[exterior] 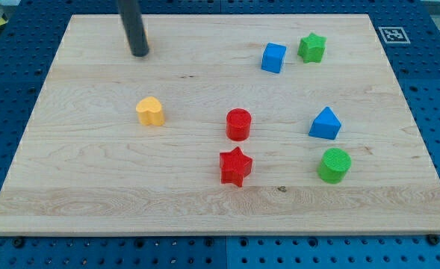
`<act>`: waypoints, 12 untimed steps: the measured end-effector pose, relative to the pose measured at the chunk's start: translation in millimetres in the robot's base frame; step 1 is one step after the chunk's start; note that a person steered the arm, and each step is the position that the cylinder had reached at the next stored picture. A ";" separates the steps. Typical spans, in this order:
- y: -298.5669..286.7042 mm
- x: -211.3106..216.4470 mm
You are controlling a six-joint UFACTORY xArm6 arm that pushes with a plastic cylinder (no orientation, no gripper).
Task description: Slide the yellow heart to the left
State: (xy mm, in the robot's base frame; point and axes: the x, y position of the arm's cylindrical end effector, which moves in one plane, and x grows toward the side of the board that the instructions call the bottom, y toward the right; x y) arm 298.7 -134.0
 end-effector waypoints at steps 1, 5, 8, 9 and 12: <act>21.5 -9.3; 10.5 -18.7; 18.7 92.6; 21.3 97.3; 64.3 122.8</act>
State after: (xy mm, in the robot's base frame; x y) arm 421.5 -69.7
